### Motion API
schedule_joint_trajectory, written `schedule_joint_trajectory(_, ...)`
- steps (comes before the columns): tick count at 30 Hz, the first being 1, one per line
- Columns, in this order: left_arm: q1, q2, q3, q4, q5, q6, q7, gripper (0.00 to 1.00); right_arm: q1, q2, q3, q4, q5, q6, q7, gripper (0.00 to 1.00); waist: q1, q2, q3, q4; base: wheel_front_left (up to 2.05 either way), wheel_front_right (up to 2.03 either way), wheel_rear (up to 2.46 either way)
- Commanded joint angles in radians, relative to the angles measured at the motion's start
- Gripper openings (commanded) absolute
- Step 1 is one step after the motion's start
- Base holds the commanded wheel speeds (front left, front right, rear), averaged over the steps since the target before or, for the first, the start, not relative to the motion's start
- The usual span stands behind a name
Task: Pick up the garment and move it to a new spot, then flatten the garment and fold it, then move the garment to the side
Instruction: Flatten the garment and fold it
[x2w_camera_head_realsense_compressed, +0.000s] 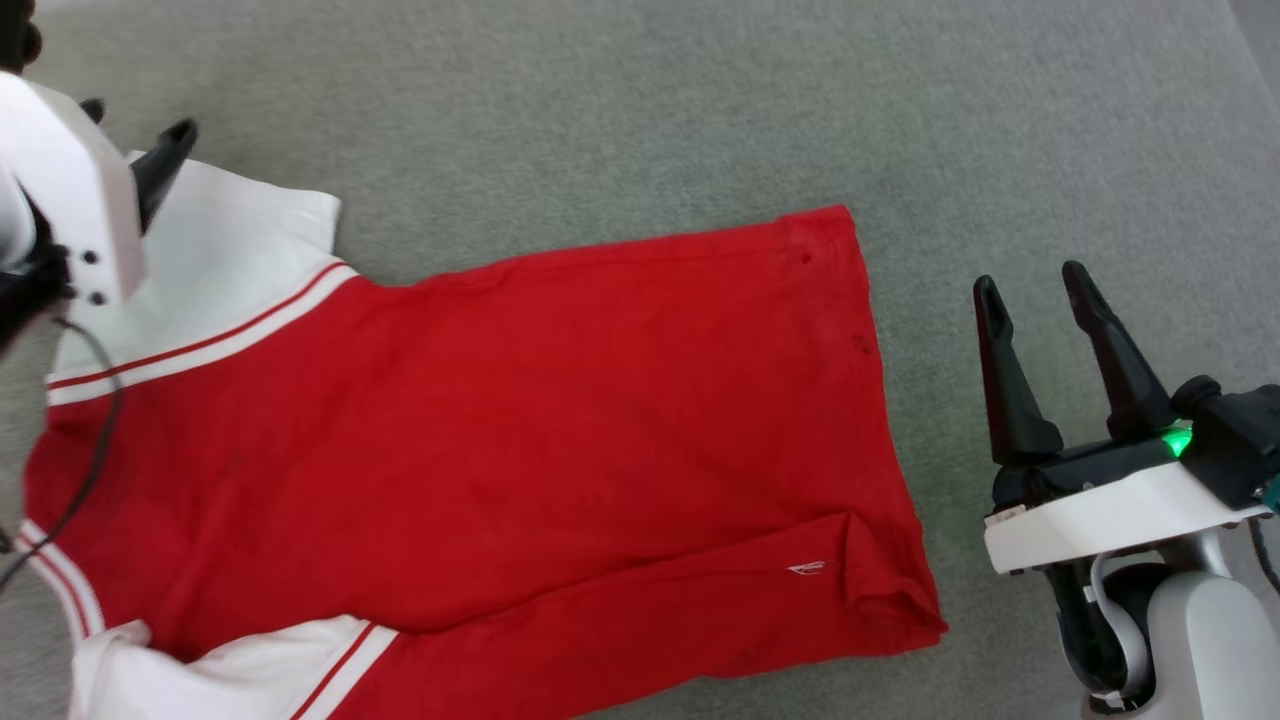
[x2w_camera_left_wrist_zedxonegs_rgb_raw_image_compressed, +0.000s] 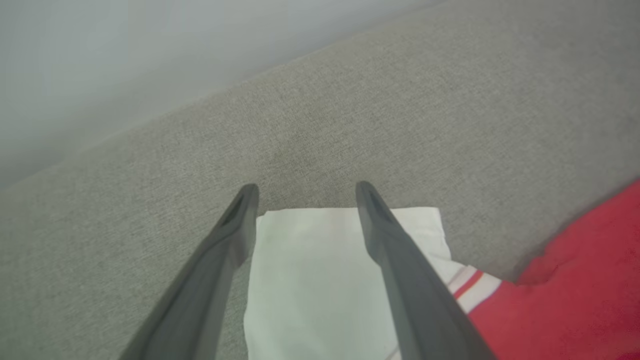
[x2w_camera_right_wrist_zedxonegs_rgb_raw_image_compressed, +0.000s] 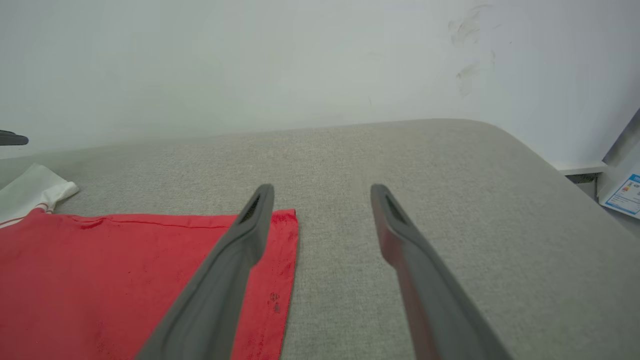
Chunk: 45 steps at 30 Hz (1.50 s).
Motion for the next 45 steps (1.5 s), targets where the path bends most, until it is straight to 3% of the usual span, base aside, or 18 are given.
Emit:
schedule_joint_trajectory(1, -0.024, 0.029, -0.011, 0.018, -0.009, -0.012, 0.06, 1.0, -0.019, 0.005, 0.01, 0.009, 0.014, 0.0, -0.011, 1.0, -0.0002, 0.0, 0.043, -0.04, 0.0, 0.0, 0.0)
schedule_joint_trajectory(7, -0.051, 0.097, -0.036, 0.088, -0.052, -0.017, 0.267, 1.0, -0.03, 0.005, 0.025, 0.049, 0.057, 0.0, -0.037, 1.0, -0.0002, 0.0, 0.084, -0.068, 0.0, 0.0, 0.0)
schedule_joint_trajectory(11, 0.004, 0.074, -0.046, 0.156, -0.111, 0.006, 0.355, 1.0, -0.037, 0.005, 0.035, 0.077, 0.076, 0.0, -0.047, 1.0, -0.0002, 0.0, 0.098, -0.078, 0.0, 0.0, 0.0)
schedule_joint_trajectory(12, 0.018, 0.066, -0.048, 0.167, -0.12, 0.012, 0.366, 0.48, -0.039, 0.005, 0.036, 0.084, 0.079, -0.001, -0.049, 1.0, -0.0002, 0.0, 0.099, -0.08, 0.0, 0.0, 0.0)
schedule_joint_trajectory(13, 0.031, 0.057, -0.048, 0.176, -0.129, 0.017, 0.371, 0.17, -0.041, 0.005, 0.037, 0.09, 0.084, 0.0, -0.048, 1.0, -0.0002, 0.0, 0.1, -0.081, 0.0, 0.0, 0.0)
schedule_joint_trajectory(14, 0.043, 0.047, -0.048, 0.182, -0.141, 0.02, 0.376, 0.02, -0.043, 0.004, 0.036, 0.095, 0.086, 0.0, -0.046, 1.0, -0.0002, 0.0, 0.099, -0.082, 0.0, 0.0, 0.0)
schedule_joint_trajectory(23, 0.005, -0.004, -0.037, 0.172, -0.108, 0.036, 0.243, 0.0, -0.1, 0.004, 0.002, 0.124, 0.095, 0.0, 0.04, 1.0, -0.0002, 0.0, 0.061, -0.028, 0.0, 0.0, 0.0)
schedule_joint_trajectory(35, -0.1, -0.092, -0.044, 0.029, -0.038, 0.02, 0.038, 0.0, -0.298, -0.081, -0.072, 0.247, 0.191, 0.0, 0.601, 1.0, -0.0002, 0.0, 0.078, 0.139, 0.0, 0.0, 0.0)
schedule_joint_trajectory(45, -0.059, -0.11, -0.063, -0.111, -0.004, 0.027, -0.032, 0.0, -0.388, -0.091, -0.076, 0.329, 0.169, 0.0, 0.943, 1.0, -0.0002, 0.0, 0.107, 0.217, 0.0, 0.0, 0.0)
